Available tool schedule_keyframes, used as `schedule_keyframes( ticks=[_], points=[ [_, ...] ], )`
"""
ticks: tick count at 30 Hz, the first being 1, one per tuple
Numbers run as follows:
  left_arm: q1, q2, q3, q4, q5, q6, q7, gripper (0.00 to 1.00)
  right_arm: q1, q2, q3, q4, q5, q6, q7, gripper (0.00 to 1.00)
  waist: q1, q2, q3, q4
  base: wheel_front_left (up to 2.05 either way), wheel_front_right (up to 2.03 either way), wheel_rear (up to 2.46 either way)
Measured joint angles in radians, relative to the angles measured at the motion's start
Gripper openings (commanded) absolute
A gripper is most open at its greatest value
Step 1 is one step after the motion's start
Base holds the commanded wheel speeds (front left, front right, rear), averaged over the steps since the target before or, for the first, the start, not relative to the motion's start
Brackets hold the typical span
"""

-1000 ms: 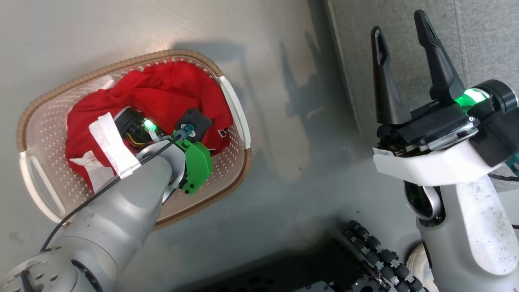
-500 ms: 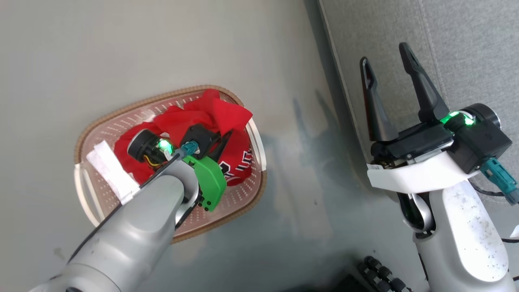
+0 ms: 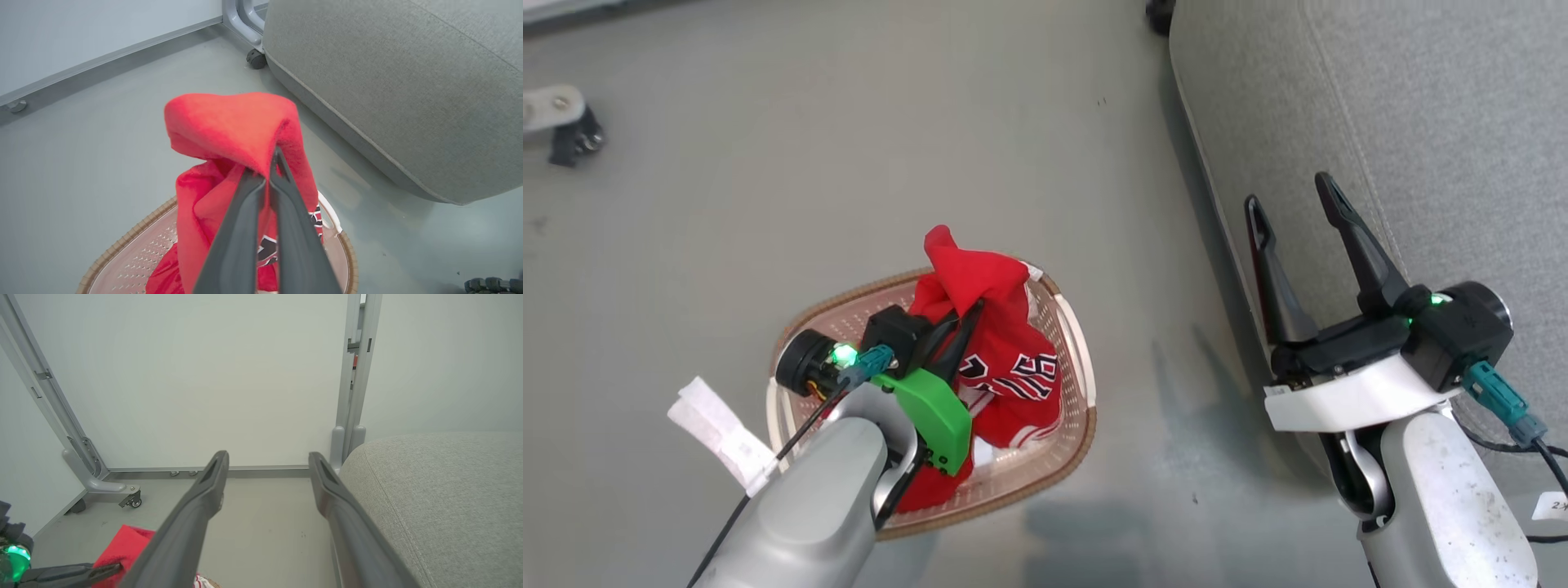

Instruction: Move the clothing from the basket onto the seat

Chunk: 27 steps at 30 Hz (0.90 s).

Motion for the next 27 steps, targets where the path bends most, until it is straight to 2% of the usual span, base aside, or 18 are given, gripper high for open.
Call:
schedule_keyframes(
  ticks=[15, 27],
  points=[
    [0.113, -0.010, 0.214, -0.248, 0.125, 0.000, 0.000, 0.00, 0.088, 0.000, -0.019, 0.031, -0.001, 0.000, 0.000, 1.00, 0.0000, 0.0000, -0.194, 0.075, 0.00, 0.00, 0.00],
    [0.108, -0.015, 0.240, -0.368, 0.134, 0.000, 0.000, 0.00, 0.131, 0.000, -0.016, 0.040, 0.013, 0.000, 0.000, 1.00, 0.0000, 0.0000, -0.299, 0.117, 0.00, 0.00, 0.00]
  ],
)
